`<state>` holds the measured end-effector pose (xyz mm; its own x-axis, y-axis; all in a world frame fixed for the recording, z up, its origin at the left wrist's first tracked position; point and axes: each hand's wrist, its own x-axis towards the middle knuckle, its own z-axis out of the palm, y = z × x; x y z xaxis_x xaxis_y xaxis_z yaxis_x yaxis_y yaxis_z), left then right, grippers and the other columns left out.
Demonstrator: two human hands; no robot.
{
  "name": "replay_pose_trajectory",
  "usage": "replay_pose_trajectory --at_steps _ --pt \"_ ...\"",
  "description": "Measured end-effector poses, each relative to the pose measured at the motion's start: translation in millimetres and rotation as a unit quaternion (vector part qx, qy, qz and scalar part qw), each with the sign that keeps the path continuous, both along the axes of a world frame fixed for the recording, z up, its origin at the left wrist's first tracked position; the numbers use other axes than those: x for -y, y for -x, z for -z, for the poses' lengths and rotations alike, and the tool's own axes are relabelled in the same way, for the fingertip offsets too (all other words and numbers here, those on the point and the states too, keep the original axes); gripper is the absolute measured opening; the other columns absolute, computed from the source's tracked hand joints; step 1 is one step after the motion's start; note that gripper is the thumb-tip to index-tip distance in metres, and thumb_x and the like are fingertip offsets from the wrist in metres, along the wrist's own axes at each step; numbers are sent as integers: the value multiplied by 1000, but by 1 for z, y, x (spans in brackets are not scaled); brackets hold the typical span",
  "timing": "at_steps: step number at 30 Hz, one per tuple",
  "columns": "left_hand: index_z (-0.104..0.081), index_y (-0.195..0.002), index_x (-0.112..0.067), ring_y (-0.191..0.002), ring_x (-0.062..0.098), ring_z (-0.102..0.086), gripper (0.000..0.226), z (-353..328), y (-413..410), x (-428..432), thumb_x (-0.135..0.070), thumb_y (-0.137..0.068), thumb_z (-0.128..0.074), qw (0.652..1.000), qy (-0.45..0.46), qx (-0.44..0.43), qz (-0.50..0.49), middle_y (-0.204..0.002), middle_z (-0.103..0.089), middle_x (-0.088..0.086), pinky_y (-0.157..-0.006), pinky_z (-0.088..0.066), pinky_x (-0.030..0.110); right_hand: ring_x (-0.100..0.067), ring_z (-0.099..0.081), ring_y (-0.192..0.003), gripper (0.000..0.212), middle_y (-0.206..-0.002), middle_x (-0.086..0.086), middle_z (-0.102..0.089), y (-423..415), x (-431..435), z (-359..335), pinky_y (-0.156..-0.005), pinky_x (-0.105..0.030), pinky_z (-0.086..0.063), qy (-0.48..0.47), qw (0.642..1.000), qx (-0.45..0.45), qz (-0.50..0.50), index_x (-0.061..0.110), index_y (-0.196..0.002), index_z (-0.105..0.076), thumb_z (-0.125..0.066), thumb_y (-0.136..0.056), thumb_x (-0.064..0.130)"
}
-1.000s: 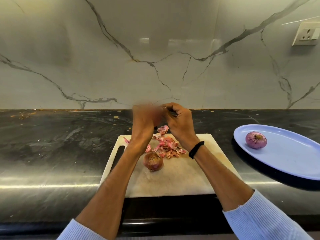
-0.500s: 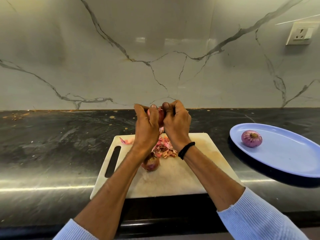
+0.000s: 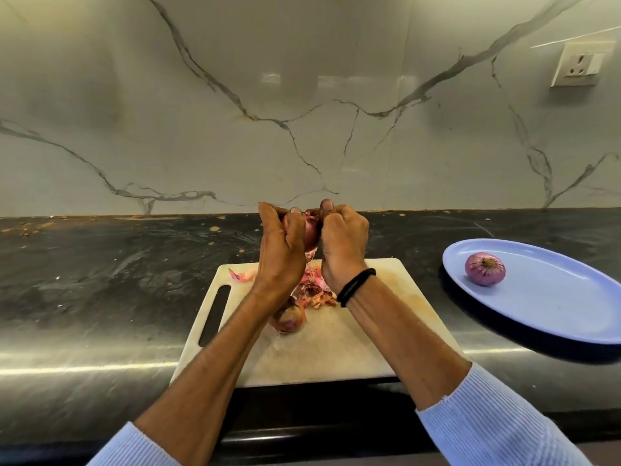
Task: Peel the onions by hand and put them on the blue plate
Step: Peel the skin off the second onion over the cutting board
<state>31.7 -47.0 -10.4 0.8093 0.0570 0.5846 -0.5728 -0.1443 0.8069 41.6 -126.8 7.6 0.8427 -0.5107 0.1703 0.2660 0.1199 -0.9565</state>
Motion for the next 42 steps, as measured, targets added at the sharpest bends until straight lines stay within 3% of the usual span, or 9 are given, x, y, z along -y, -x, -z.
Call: replay_pose_trajectory --at_steps 5,7,10,13,17,22,28,32,42 --pt "-33 -91 -22 -85 12 -49 17 -8 -2 2 -22 -108 -34 994 97 -38 30 -100 -38 4 -58 -51 19 -15 -56 -59 26 -67 -4 -55 3 16 -13 -54 -28 -51 -275 960 -1 -59 9 -79 -55 -46 -103 12" --pt "-35 -90 -25 -90 20 -47 17 -13 -8 2 -25 -107 -33 987 140 -71 22 -105 -37 9 -56 -48 20 -14 -59 -54 24 -65 -5 -59 5 21 -13 -50 -28 -54 -298 952 18 -73 7 -84 -57 -47 -105 13" --pt "-36 -90 -26 -92 22 -46 18 -15 -13 3 -27 -107 -32 980 171 -98 19 -101 -39 4 -56 -45 23 -19 -64 -67 14 -77 -10 -69 4 21 -9 -70 -40 -61 -230 970 35 -72 5 -90 -63 -53 -101 5" --pt "-36 -91 -29 -96 20 -50 17 -13 -13 0 -29 -108 -32 983 160 -88 6 -101 -41 -1 -57 -48 20 -17 -66 -82 23 -96 -7 -73 2 23 -5 -70 -33 -58 -104 993 31 -48 9 -102 -70 -56 -92 -6" --pt "-36 -91 -29 -95 15 -53 18 -10 -14 -3 -31 -109 -32 988 141 -66 8 -104 -42 -2 -58 -52 19 -10 -65 -105 24 -108 2 -71 2 21 -4 -92 -28 -55 77 993 84 -30 22 -106 -72 -63 -93 4" --pt "-43 -97 -24 -89 19 -59 19 -10 -11 -4 -35 -109 -33 982 171 -73 43 -105 -50 5 -60 -54 24 -19 -64 -111 22 -112 -8 -71 4 16 -5 -92 -28 -56 108 972 147 -147 6 -113 -71 -65 -94 14" --pt "-57 -99 -20 -80 17 -64 29 -18 -8 -8 -39 -107 -37 957 253 -135 43 -101 -61 8 -58 -54 24 -17 -65 -111 27 -105 0 -70 4 19 -3 -93 -23 -54 121 954 174 -211 0 -116 -69 -68 -89 2" --pt "-62 -105 -16 -82 20 -65 37 -15 -10 -9 -44 -105 -38 968 211 -128 35 -105 -63 13 -54 -52 21 -19 -67 -103 19 -100 -6 -72 0 20 0 -90 -28 -57 180 956 181 -142 0 -105 -73 -73 -86 4" --pt "-66 -104 -21 -78 18 -72 38 -11 -9 -11 -49 -103 -41 970 181 -146 72 -104 -68 10 -61 -59 30 -17 -63 -92 9 -96 -7 -69 -7 16 8 -78 -15 -53 305 930 206 2 5 -99 -68 -62 -96 12"
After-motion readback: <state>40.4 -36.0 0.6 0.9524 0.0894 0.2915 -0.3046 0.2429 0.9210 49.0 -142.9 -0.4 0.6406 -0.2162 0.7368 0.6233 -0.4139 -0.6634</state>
